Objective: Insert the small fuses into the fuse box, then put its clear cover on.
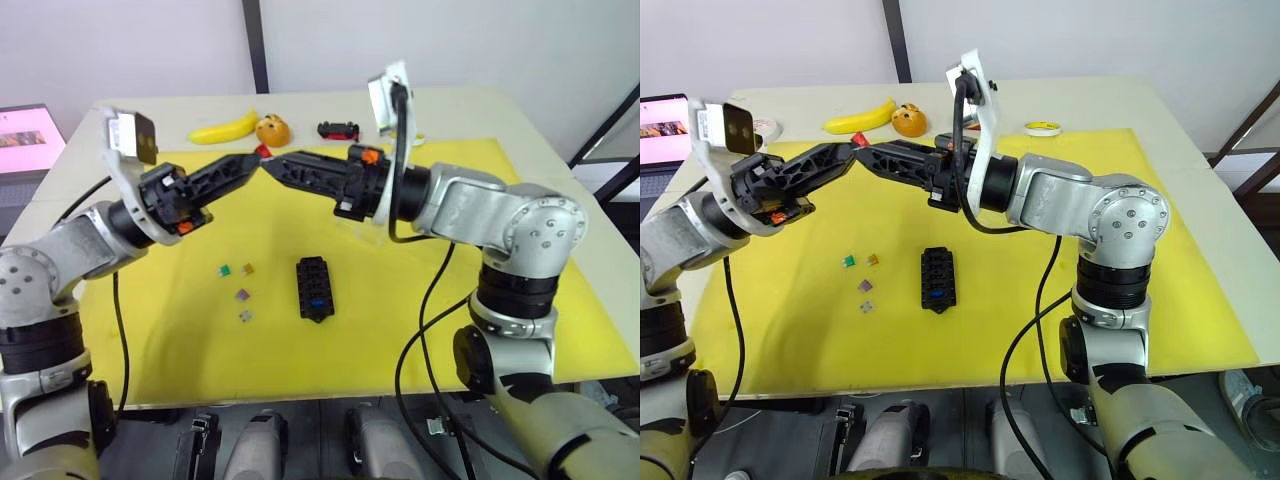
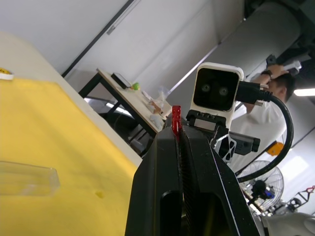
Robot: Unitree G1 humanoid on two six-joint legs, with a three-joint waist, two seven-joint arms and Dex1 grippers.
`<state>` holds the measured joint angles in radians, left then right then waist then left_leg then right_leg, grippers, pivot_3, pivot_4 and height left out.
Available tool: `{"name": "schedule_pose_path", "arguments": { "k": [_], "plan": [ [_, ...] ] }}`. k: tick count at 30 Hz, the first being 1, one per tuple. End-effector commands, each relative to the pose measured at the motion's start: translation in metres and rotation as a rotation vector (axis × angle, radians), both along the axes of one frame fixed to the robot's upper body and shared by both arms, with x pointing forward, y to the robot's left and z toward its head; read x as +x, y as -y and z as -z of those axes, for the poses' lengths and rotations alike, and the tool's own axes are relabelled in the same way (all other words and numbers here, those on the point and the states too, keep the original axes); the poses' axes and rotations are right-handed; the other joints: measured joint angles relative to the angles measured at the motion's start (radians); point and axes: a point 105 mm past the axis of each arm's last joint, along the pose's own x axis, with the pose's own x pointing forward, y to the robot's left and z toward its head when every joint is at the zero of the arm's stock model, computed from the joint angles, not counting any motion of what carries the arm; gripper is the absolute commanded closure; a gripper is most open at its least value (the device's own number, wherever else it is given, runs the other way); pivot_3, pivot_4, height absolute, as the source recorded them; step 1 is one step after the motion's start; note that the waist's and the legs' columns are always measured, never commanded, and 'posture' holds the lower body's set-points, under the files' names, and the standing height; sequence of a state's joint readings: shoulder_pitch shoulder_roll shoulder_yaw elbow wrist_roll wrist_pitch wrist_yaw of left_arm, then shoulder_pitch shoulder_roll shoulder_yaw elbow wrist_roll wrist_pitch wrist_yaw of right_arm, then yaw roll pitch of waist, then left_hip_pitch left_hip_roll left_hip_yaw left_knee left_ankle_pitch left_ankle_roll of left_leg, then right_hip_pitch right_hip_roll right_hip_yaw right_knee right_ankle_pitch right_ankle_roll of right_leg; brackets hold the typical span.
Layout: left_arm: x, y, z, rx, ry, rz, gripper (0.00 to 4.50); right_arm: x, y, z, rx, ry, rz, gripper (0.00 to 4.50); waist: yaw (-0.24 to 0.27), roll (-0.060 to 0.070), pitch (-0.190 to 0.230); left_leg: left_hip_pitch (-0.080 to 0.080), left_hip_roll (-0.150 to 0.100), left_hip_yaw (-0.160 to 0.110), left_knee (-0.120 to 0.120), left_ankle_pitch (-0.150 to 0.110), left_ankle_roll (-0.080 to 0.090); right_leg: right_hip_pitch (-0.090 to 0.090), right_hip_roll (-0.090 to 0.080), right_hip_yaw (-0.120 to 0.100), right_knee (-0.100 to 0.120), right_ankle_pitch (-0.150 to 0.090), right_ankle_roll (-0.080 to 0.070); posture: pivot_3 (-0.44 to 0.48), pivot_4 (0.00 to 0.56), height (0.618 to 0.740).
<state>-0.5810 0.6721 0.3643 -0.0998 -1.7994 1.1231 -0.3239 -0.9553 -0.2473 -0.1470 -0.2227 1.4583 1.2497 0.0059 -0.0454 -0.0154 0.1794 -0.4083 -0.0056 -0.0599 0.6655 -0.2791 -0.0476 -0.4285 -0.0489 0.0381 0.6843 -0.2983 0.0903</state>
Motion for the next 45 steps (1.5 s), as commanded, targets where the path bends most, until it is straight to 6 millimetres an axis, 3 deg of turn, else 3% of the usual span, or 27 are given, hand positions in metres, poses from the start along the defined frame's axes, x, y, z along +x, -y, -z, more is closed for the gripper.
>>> {"name": "schedule_pose_path", "arguments": {
  "k": [1,37,41,45],
  "plan": [
    [-0.0071,0.0025,-0.0052,0.007,0.035,0.021,4.50,-0.0052,0.0001,-0.0096,0.034,0.027,-0.019,3.02,0.000,0.000,0.000,0.000,0.000,0.000,0.000,0.000,0.000,0.000,0.000,0.000,0.000,0.000,0.000,0.000,0.150,0.740],
    [-0.0071,0.0041,-0.0071,0.000,0.049,0.018,4.50,-0.0056,-0.0015,-0.0062,0.014,0.015,-0.028,3.02,0.000,0.000,0.000,0.000,0.000,0.000,0.000,0.000,0.000,0.000,0.000,0.000,-0.001,0.000,0.000,0.000,0.150,0.740],
    [-0.0074,0.0044,-0.0070,0.000,0.050,0.017,4.50,-0.0059,-0.0016,-0.0061,0.014,0.016,-0.030,4.23,0.001,0.000,0.000,0.000,0.000,0.000,0.000,0.000,0.000,0.000,0.000,0.000,-0.001,0.000,0.000,0.000,0.150,0.740],
    [-0.0074,0.0042,-0.0077,-0.002,0.052,0.013,4.50,-0.0062,-0.0016,-0.0057,0.012,0.016,-0.032,4.39,0.001,0.000,0.000,0.000,0.001,0.000,0.000,0.000,0.000,0.000,0.001,0.000,-0.001,0.000,0.000,0.000,0.150,0.740]
  ]
}}
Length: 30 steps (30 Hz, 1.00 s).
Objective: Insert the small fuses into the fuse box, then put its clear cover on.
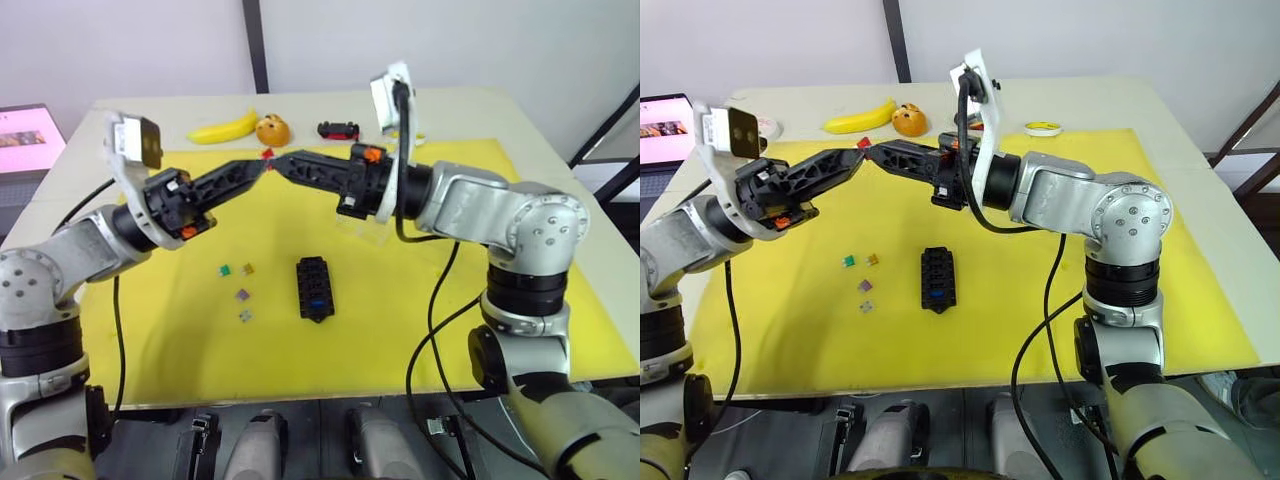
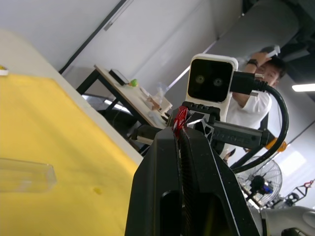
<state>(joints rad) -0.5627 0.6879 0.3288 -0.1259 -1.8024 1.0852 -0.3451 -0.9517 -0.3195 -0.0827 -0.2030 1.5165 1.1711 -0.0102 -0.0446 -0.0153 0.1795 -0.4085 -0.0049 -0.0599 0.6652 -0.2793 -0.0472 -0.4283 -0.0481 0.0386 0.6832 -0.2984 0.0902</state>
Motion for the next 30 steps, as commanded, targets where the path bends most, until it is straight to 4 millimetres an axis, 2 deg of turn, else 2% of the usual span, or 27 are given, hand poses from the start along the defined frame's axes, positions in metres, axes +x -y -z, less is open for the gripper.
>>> {"name": "schedule_pose_path", "arguments": {
  "k": [1,12,13,15,16,19,21,25,30],
  "plan": [
    [-0.005,0.000,-0.010,-0.010,0.042,-0.002,4.50,-0.010,-0.004,-0.006,0.015,0.028,-0.048,4.39,0.000,0.000,0.000,0.000,0.000,0.000,0.000,0.000,0.000,0.000,0.000,0.000,0.000,0.000,0.000,0.000,0.150,0.740],
    [-0.008,-0.002,-0.007,0.041,0.031,0.016,4.50,-0.009,-0.002,-0.004,-0.028,0.045,-0.042,4.39,0.000,0.000,0.000,0.000,0.000,0.000,0.000,0.000,0.000,0.000,0.000,0.000,0.000,0.000,0.000,0.000,0.150,0.740],
    [-0.010,-0.003,-0.006,0.054,0.032,0.028,3.85,-0.008,-0.001,-0.004,-0.043,0.052,-0.040,4.50,0.000,0.000,0.000,0.000,0.000,0.000,0.000,0.000,0.000,0.000,0.000,0.000,0.000,0.000,0.000,0.000,0.150,0.740],
    [-0.014,-0.006,-0.005,0.096,0.043,0.045,3.10,-0.008,0.001,-0.001,-0.090,0.068,-0.039,4.50,0.000,0.000,0.000,0.000,0.000,0.000,0.000,0.000,0.000,0.000,0.000,0.000,0.000,0.000,0.000,0.000,0.150,0.740],
    [-0.016,-0.008,-0.004,0.130,0.050,0.045,2.56,-0.007,0.003,0.001,-0.134,0.084,-0.038,4.50,0.000,0.001,0.000,0.000,0.000,0.000,0.000,0.000,0.000,0.000,0.001,0.000,0.000,0.000,0.000,0.000,0.150,0.740],
    [-0.022,-0.014,0.011,0.343,0.087,0.047,1.05,-0.009,0.011,0.015,-0.321,0.150,-0.044,4.50,-0.001,0.001,0.001,0.000,0.000,0.001,-0.001,0.000,0.000,0.000,0.002,0.000,-0.001,0.000,0.000,0.000,0.150,0.740],
    [-0.026,-0.018,0.030,0.519,0.131,0.063,0.08,-0.013,0.014,0.029,-0.464,0.213,-0.070,4.50,-0.001,0.002,0.001,0.000,-0.001,0.001,-0.002,0.000,0.001,0.000,0.002,0.000,-0.002,0.000,0.000,0.000,0.150,0.740],
    [-0.032,-0.027,0.067,0.824,0.278,0.137,0.08,-0.023,0.019,0.056,-0.700,0.370,-0.165,4.50,0.000,0.005,0.003,0.001,-0.002,0.002,-0.005,0.000,0.001,0.000,0.003,0.000,-0.005,-0.001,-0.001,0.000,0.150,0.740],
    [-0.034,-0.027,0.080,0.906,0.451,0.197,0.08,-0.023,0.019,0.078,-0.848,0.499,-0.243,4.50,0.001,0.004,0.003,0.000,0.002,0.002,-0.004,0.000,0.001,0.000,0.003,0.000,-0.005,0.000,-0.001,0.000,0.150,0.740]
  ]
}}
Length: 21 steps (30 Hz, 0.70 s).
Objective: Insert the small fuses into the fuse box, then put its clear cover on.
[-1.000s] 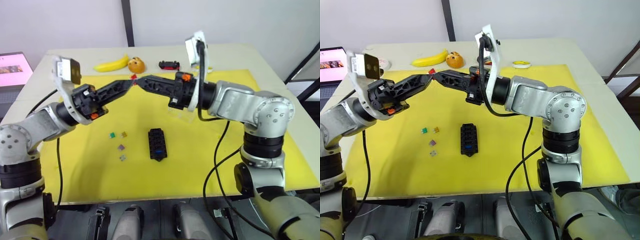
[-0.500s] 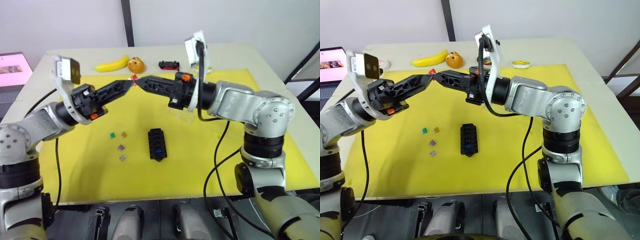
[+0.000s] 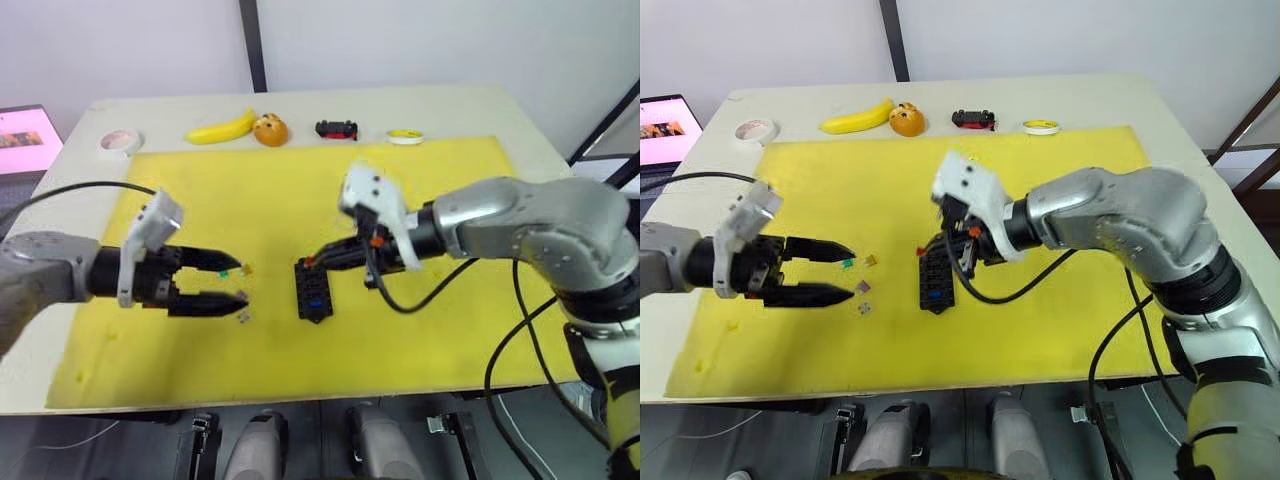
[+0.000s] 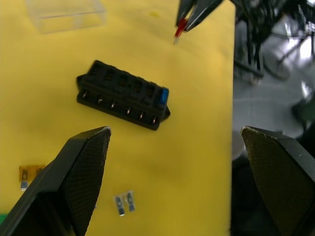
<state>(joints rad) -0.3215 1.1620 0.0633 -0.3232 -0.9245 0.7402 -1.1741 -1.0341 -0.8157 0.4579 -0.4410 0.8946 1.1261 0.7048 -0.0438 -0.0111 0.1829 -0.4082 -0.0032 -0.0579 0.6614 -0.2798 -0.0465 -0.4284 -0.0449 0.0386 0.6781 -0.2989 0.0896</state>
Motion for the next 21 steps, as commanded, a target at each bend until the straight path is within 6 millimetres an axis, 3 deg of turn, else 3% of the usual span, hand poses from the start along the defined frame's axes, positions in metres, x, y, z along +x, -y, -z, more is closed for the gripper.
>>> {"name": "schedule_pose_path", "arguments": {
  "k": [1,10,21],
  "plan": [
    [-0.003,0.002,0.001,0.084,0.133,0.090,0.08,-0.003,-0.006,-0.001,-0.060,0.118,-0.093,4.50,0.000,0.000,0.000,0.000,0.000,0.000,0.000,0.000,0.000,0.000,0.000,0.000,0.000,0.000,0.000,0.000,0.150,0.740],
    [-0.007,0.002,0.014,0.123,0.176,0.136,0.08,0.008,-0.011,0.019,-0.154,0.180,-0.110,4.50,0.000,0.000,0.000,0.000,0.000,0.000,0.001,-0.001,0.001,0.000,-0.001,0.000,0.000,0.000,0.000,0.000,0.150,0.740],
    [-0.008,0.011,0.021,0.113,0.188,0.139,0.08,0.011,-0.009,0.029,-0.189,0.196,-0.127,4.50,0.000,0.000,0.000,0.000,0.000,-0.001,0.002,-0.001,0.001,0.000,-0.001,0.000,0.001,0.000,0.000,0.000,0.150,0.740]
  ]
}}
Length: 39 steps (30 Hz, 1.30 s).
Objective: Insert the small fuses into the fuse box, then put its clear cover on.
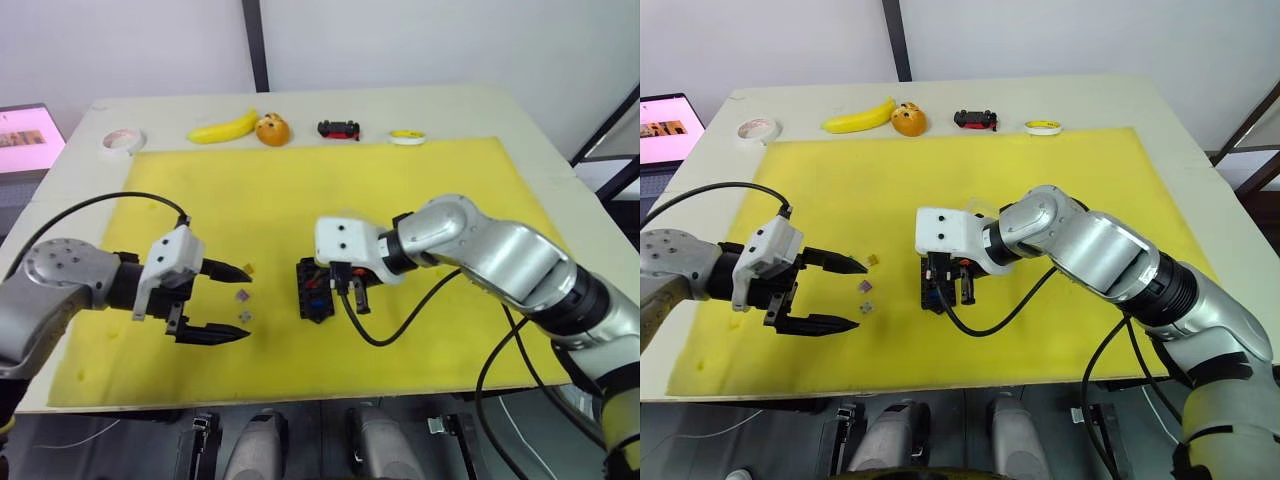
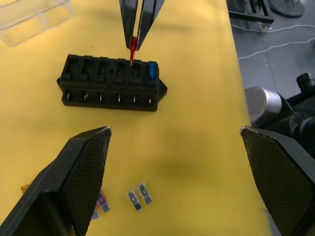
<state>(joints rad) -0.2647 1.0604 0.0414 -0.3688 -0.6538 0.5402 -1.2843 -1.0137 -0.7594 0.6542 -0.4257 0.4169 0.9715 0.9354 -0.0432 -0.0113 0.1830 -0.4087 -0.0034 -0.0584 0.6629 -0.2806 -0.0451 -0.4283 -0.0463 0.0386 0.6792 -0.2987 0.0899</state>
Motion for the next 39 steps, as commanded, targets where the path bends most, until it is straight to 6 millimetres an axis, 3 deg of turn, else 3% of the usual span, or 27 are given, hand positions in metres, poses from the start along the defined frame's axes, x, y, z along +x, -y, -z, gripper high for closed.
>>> {"name": "schedule_pose_path", "arguments": {
  "k": [1,21,39],
  "plan": [
    [-0.004,0.003,0.000,0.013,0.019,0.018,0.08,-0.003,-0.004,-0.005,0.015,0.022,-0.030,4.50,-0.001,0.000,0.000,0.000,0.000,0.000,0.000,0.000,0.000,0.000,0.000,0.000,0.000,0.000,0.000,0.000,0.150,0.740],
    [-0.005,0.006,0.002,0.018,0.021,0.013,0.08,0.001,-0.002,0.009,-0.013,0.019,-0.022,4.50,0.000,0.000,0.000,0.000,0.000,0.000,0.001,0.000,0.000,0.000,0.000,0.000,0.001,0.000,0.000,0.000,0.150,0.740],
    [-0.005,0.008,0.003,0.012,0.020,0.011,0.08,0.008,0.002,0.005,-0.015,0.035,-0.005,4.50,0.000,0.000,0.000,0.000,0.000,0.000,0.001,0.000,0.000,0.000,0.000,0.000,0.002,0.000,0.000,0.000,0.150,0.740]
  ]
}}
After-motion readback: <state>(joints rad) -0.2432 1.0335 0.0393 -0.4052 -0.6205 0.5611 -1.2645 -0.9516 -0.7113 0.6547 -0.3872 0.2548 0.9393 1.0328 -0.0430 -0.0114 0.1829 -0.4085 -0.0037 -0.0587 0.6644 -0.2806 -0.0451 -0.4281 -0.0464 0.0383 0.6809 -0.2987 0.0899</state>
